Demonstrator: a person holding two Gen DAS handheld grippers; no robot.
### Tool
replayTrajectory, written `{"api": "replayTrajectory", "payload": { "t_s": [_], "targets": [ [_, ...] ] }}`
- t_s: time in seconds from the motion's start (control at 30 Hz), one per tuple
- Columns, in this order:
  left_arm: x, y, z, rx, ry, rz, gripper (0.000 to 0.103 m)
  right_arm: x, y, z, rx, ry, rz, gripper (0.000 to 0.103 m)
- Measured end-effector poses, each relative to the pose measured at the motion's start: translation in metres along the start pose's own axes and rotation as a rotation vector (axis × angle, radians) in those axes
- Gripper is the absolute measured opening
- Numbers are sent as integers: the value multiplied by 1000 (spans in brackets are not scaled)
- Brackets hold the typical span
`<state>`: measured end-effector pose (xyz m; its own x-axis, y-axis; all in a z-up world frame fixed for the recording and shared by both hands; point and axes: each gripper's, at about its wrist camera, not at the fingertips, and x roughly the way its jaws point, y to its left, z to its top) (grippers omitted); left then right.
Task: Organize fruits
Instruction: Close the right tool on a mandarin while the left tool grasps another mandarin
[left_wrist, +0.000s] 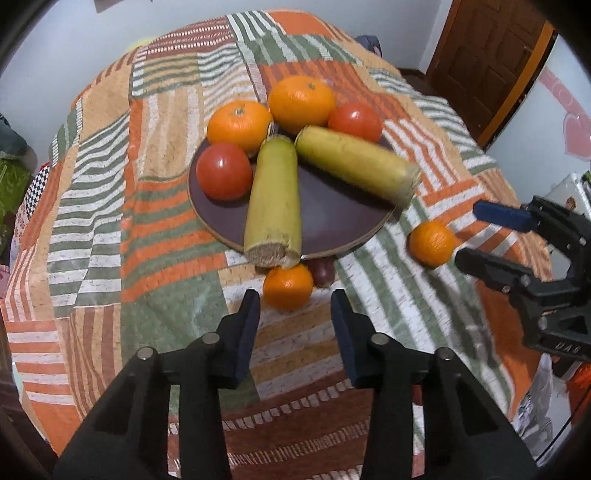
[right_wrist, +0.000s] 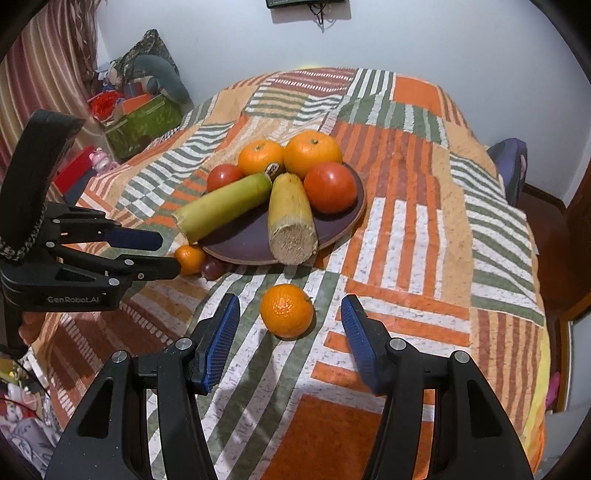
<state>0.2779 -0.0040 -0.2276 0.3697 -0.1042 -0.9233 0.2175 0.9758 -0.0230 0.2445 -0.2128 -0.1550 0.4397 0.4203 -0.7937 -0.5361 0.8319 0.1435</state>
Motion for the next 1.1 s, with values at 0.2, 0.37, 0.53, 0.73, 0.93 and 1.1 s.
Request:
{"api": "replayTrajectory", "payload": {
  "t_s": [0.2,0.37,0.53,0.73,0.93,1.1],
  "targets": [
    [14,9,-2,-18,22,-21,36,12,2,-3,-7,22,13,53],
    [20,10,-1,-23,21,-42,36,25,3,-6,-9,46,17,51],
    [32,9,1,-32,29,-51,36,35,2,-7,-1,70,26,47],
    [34,11,4,-49,9,-66,34,36,-2,-7,18,69,41,34],
    [29,16,0,-63,5,-67,33,32,4,-8,5,62,45,33],
    [18,17,-6,-58,-4,-59,33,24,5,-4,10,40,40,33]
  ]
}}
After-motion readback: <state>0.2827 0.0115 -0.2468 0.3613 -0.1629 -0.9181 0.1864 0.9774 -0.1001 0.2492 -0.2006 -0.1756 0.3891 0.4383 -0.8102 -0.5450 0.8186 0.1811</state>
